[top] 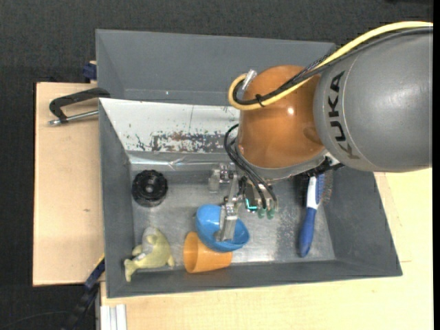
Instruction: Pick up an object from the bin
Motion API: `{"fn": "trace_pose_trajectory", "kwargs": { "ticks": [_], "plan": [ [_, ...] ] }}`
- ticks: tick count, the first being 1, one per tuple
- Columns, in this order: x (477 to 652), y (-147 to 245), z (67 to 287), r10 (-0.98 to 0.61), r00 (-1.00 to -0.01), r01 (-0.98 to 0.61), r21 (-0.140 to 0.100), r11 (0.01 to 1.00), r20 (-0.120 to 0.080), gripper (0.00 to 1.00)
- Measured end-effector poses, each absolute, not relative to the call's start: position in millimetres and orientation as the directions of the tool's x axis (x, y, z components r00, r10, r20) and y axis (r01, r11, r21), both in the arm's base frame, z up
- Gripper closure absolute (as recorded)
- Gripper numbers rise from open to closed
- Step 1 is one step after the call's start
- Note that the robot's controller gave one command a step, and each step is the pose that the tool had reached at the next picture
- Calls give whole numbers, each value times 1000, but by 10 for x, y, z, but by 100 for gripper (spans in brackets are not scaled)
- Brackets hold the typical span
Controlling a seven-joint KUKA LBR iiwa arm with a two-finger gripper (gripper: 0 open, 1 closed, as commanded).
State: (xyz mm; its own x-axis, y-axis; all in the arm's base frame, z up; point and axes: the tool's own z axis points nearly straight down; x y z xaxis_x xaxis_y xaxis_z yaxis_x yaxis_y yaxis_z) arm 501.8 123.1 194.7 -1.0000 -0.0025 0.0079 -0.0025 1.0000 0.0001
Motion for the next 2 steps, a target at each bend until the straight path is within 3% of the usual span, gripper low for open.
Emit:
{"fn": "trace_pose_trajectory", "kwargs": {
  "ticks": [1,2],
  "plan": [
    [5177,667,710,-17,-1000,-17,2,1000,-7,0],
    [5187,713,745,-20,-1000,-20,7,1000,-12,100]
  ]
}}
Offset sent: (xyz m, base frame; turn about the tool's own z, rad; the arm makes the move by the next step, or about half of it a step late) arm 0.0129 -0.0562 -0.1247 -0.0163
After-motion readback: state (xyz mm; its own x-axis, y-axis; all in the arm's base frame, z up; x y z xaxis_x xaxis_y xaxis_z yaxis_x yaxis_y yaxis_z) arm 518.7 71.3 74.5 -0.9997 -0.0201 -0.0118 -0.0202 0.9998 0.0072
